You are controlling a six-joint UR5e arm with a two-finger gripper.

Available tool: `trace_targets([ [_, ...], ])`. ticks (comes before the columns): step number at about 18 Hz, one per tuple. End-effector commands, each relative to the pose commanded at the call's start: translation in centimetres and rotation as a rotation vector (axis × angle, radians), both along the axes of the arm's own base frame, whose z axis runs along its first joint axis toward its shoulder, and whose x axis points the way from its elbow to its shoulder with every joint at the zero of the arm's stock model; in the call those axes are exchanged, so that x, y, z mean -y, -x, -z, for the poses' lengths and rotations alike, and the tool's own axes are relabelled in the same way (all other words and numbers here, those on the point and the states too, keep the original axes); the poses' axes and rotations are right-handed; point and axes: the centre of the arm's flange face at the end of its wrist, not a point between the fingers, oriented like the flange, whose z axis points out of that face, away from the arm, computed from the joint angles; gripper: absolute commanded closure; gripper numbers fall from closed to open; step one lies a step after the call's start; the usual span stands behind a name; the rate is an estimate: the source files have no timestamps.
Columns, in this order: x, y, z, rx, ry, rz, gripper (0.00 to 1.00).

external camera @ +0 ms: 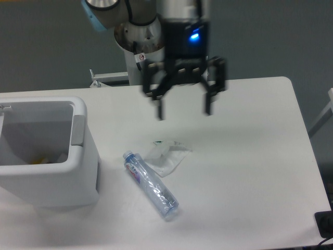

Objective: Open the trash can
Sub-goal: 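Lift the gripper away from the opened trash can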

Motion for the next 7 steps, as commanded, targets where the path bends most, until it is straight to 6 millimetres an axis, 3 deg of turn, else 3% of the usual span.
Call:
trace_targets([
  [4,5.5,2.8,2.3,-0.064,0.313,0.142,0.0],
  [7,8.8,3.3,4.5,-0.132,0.531,0.305,0.0],
])
